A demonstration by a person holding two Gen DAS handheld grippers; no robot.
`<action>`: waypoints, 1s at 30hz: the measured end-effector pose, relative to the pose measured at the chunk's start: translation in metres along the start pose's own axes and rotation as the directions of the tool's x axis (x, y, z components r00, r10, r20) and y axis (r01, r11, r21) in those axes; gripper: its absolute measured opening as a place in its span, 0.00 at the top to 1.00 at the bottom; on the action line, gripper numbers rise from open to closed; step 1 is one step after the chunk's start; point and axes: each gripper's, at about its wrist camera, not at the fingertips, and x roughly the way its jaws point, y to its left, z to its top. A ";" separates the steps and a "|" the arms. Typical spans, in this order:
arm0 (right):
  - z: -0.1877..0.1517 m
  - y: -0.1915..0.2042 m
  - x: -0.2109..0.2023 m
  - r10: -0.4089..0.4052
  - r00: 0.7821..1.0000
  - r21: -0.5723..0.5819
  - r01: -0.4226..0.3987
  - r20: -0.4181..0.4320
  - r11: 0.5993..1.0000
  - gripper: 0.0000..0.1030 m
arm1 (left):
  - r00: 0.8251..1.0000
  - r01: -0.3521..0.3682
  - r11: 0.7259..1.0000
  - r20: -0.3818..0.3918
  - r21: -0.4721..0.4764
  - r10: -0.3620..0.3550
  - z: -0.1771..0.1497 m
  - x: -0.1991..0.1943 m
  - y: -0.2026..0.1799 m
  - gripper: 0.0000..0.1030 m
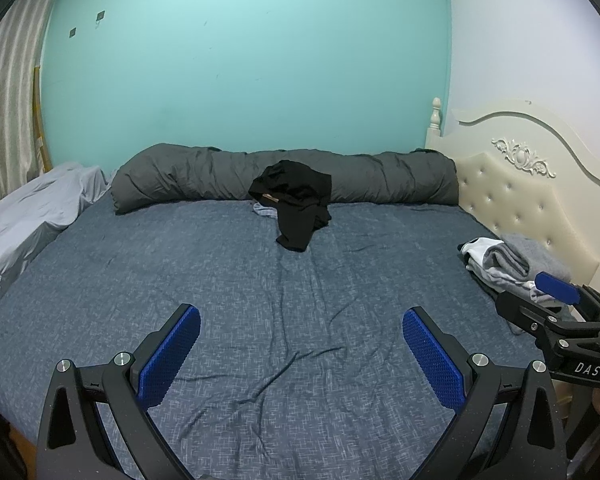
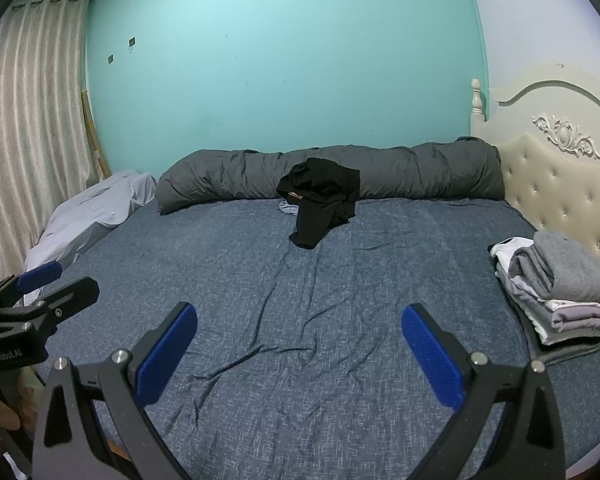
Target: Fold clothes
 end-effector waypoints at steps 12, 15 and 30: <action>-0.002 0.000 0.000 -0.005 1.000 0.001 0.005 0.006 1.000 0.00 | 1.000 -0.001 1.000 -0.002 0.002 0.001 0.001 0.001 0.001 0.00; -0.002 0.000 -0.001 -0.005 1.000 0.001 0.005 0.006 1.000 0.00 | 1.000 -0.001 1.000 -0.003 0.003 0.001 0.001 0.002 0.001 0.00; -0.001 -0.003 0.004 -0.013 1.000 0.000 0.013 0.004 1.000 0.00 | 1.000 -0.014 1.000 0.007 0.000 0.014 -0.001 0.005 0.001 0.00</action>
